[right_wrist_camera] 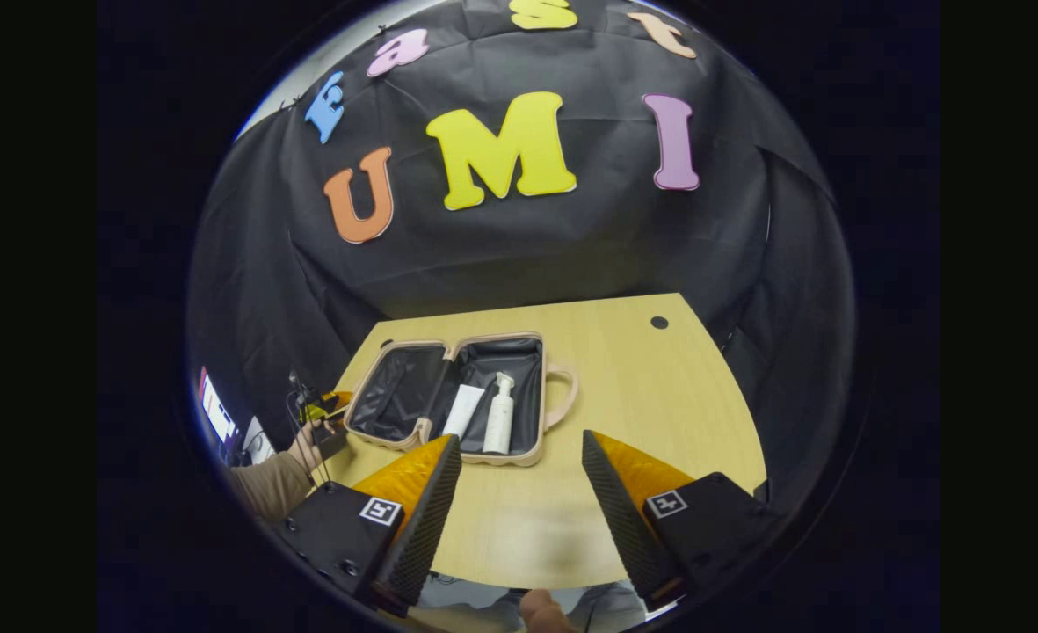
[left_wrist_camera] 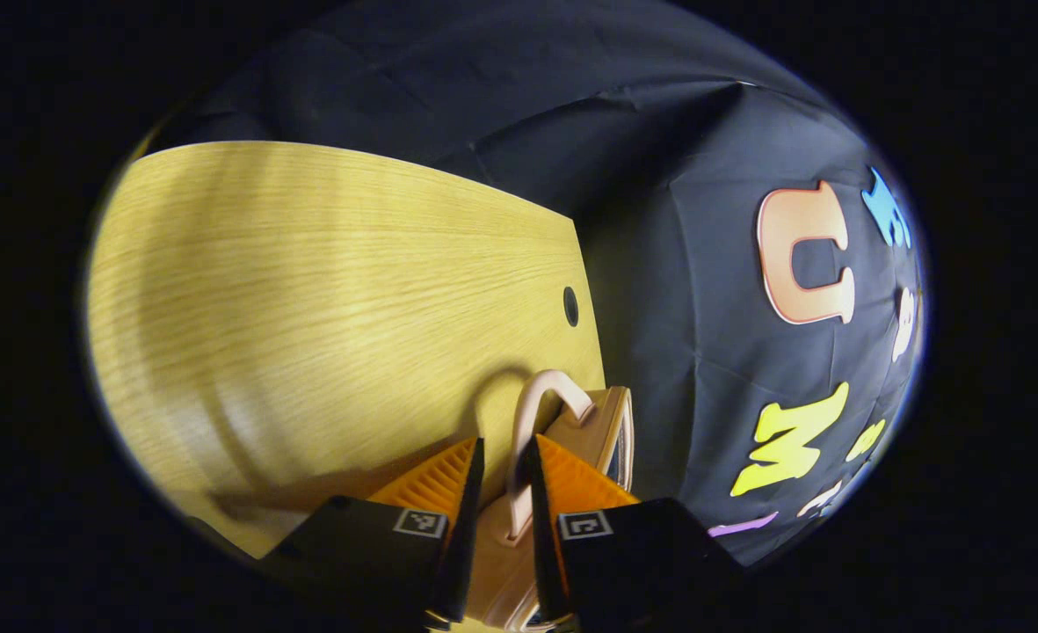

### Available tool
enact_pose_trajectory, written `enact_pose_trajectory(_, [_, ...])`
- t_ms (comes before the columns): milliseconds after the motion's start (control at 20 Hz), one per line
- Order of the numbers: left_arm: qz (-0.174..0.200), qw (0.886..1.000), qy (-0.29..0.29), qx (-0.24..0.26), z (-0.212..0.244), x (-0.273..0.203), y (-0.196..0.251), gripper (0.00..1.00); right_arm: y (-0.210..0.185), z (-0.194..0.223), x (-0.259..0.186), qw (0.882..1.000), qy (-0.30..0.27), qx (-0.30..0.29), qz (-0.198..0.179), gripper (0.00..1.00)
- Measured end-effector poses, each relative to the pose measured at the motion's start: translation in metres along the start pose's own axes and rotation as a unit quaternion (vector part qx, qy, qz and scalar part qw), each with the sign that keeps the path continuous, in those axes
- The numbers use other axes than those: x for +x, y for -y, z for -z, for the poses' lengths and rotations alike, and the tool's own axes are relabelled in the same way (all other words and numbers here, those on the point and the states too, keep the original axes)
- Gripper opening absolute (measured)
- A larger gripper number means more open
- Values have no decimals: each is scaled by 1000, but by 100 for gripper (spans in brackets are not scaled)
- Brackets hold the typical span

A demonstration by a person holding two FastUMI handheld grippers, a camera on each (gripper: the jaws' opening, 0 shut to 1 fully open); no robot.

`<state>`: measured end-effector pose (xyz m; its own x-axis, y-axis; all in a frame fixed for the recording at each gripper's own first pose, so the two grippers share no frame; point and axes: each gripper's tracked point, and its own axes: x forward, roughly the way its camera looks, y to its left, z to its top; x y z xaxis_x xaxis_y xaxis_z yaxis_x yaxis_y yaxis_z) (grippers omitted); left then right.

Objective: First open the suitcase, pack the skin care products into it, and then close the suitcase.

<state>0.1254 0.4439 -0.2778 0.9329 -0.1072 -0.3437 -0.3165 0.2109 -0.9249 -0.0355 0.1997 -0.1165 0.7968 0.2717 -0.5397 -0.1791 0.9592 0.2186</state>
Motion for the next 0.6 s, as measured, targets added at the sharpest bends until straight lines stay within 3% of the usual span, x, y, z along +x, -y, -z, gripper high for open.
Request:
enact_pose_trajectory(50, [-6,1000,6,7,0,3,0,26,4,-1,-2,1000,3,-2,2,78])
enact_pose_trajectory(100, [-12,1000,10,15,1,4,3,20,9,-3,-5,1000,7,-3,4,78])
enact_pose_trajectory(350, [-58,996,19,72,0,-4,13,9,37,-13,-15,1000,19,2,3,82])
enact_pose_trajectory(550, [-41,987,59,142,-4,-25,54,5,57,-30,-17,999,37,-1,-4,82])
enact_pose_trajectory(600, [-42,983,65,169,-4,-33,66,4,61,-34,-17,999,43,-2,-6,78])
